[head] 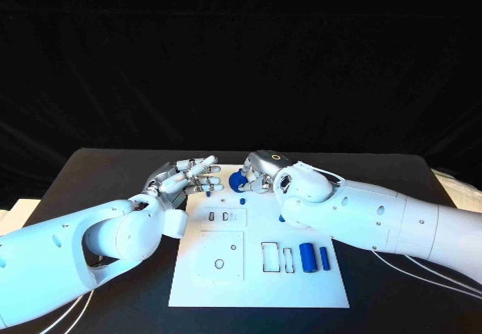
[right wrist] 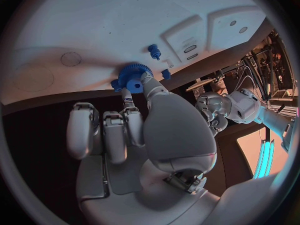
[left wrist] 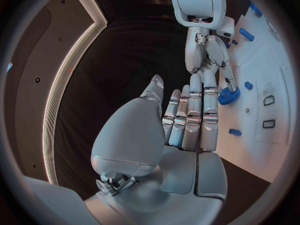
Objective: Assemble the parts on the task board
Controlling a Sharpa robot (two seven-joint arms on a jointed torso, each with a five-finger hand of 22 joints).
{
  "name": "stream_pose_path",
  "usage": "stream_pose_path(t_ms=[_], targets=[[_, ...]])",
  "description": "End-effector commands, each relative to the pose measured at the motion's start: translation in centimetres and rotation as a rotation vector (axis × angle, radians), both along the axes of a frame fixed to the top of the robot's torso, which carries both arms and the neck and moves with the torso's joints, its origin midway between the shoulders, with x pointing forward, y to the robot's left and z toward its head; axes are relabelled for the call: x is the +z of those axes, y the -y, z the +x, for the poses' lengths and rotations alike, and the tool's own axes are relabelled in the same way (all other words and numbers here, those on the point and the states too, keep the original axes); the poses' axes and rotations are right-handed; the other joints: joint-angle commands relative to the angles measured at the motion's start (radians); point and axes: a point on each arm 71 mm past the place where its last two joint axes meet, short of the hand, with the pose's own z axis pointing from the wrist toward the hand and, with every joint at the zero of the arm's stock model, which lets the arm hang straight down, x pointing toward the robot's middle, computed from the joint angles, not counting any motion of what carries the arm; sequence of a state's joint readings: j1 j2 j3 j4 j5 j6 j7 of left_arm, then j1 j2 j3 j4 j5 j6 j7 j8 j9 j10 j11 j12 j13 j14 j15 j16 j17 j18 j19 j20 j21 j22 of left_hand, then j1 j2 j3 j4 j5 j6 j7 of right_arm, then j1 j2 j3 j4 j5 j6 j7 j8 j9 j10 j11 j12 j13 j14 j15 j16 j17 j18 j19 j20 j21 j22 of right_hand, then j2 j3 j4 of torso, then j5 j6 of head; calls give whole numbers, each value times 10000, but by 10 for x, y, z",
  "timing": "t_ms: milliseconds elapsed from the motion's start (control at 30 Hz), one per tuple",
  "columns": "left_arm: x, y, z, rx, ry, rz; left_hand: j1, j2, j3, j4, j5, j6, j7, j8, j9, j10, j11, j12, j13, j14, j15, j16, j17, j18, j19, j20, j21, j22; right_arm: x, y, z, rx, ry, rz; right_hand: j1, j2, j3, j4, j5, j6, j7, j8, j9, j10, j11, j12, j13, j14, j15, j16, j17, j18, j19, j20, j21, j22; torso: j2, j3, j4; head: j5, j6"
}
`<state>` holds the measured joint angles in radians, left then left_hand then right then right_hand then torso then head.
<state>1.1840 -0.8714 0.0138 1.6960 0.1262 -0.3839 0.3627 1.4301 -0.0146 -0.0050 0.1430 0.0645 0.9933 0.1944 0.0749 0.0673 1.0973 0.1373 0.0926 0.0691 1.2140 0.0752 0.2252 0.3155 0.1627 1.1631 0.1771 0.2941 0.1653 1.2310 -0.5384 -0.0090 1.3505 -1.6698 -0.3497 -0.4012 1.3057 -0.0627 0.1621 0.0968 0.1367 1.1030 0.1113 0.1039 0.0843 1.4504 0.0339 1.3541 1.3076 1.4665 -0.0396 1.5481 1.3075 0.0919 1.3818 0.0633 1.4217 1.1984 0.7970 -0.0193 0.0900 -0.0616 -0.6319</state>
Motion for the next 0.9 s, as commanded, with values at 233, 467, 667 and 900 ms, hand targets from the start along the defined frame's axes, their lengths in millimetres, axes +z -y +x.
stream_pose_path(t_ms=[233,467,667,900], targets=[[2,3,-1,-242,102,-106,111,14,7,-53,-42,22,9,-41,-5,-14,18,-47,-7,-45,18,-38,10,159,65,-4,-60,14,-9,-1,2,45,-401,-135,-413,-315,-176,225,-345,-863,278,-408,-176,-900,195,-1365,-585,906,201,-18,2005,-76,-325,217,-257,-477,-2,6,-5,12,-11],[2,2,-1,-221,93,-91,111,14,7,-53,-42,22,9,-41,-5,-14,18,-47,-7,-45,18,-38,10,159,65,-4,-60,14,-7,-1,1,-1,-151,149,-665,-512,-525,617,-293,-1276,389,-389,-167,-1022,306,-1542,-733,889,307,-50,1945,-40,-424,331,-350,-642,0,15,4,-13,-13],[2,2,-1,-219,87,-88,124,25,12,-81,-44,28,5,-43,-5,-6,16,-50,-7,-46,16,-48,28,159,68,-5,-66,15,-4,-1,-1,102,31,392,-670,-491,-588,756,-160,-1248,381,-350,-145,-989,303,-1494,-695,890,311,-50,1949,-41,-414,343,-347,-629,4,5,2,-10,-16],[1,1,0,-196,83,-77,124,25,12,-81,-44,28,5,-43,-5,-6,16,-50,-7,-46,16,-48,28,159,68,-5,-66,15,3,6,-8,265,413,928,-619,-438,-638,914,103,-1179,358,-306,-120,-882,283,-1338,-562,895,297,-46,1967,-54,-367,339,-316,-557,-3,12,3,-42,10]])
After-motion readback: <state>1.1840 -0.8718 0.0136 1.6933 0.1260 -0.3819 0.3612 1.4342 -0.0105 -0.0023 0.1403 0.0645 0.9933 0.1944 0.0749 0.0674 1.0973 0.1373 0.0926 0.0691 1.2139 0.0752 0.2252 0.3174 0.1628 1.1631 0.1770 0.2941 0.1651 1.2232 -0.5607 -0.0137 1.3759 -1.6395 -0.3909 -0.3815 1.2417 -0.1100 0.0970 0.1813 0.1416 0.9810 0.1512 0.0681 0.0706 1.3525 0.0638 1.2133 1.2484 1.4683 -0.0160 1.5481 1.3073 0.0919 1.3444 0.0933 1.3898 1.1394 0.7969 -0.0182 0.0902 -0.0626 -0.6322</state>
